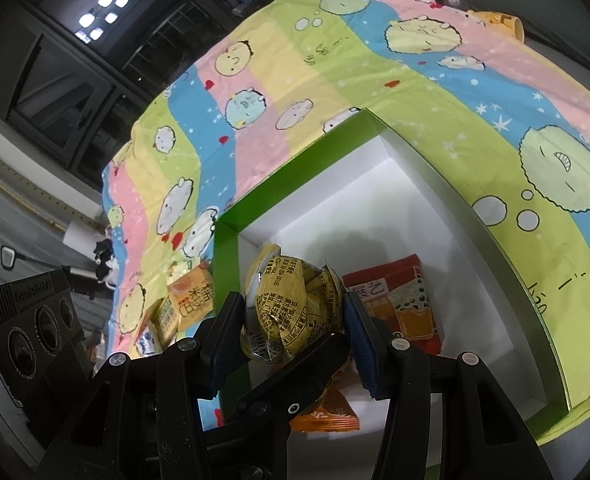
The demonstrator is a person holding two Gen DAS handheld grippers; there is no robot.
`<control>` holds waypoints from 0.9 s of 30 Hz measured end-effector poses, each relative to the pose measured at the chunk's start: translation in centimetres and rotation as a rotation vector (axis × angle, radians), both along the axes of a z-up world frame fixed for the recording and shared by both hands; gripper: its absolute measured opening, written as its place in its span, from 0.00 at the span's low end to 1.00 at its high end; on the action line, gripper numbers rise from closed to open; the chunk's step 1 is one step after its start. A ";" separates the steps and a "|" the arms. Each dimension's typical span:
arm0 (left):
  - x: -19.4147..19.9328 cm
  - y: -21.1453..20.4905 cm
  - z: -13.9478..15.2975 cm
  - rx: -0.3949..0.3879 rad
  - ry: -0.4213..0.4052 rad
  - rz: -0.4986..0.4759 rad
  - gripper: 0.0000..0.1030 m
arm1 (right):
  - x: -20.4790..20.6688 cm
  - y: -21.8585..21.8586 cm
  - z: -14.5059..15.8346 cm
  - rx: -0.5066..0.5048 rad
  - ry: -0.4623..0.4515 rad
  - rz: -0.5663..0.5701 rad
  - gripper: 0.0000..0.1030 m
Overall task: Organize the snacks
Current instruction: 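Carry the yellow bag over the green box and lower it inside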
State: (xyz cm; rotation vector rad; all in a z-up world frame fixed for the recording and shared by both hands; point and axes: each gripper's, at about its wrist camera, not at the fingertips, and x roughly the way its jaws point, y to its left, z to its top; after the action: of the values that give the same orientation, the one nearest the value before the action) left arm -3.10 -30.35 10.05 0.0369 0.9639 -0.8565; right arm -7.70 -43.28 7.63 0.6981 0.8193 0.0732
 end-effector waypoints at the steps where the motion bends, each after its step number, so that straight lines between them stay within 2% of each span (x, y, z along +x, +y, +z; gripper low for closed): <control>1: 0.1 -0.1 -0.1 0.001 0.005 -0.002 0.41 | 0.0 0.0 -0.1 0.002 0.004 -0.003 0.52; 27: 1.5 -1.3 -2.8 0.047 0.108 -0.011 0.40 | 1.7 -1.1 -3.0 0.037 0.118 -0.026 0.52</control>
State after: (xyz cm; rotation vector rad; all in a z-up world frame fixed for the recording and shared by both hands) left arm -1.59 -31.67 7.27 0.0367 1.0861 -0.8525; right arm -5.95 -44.37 4.65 0.7532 0.9236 0.0233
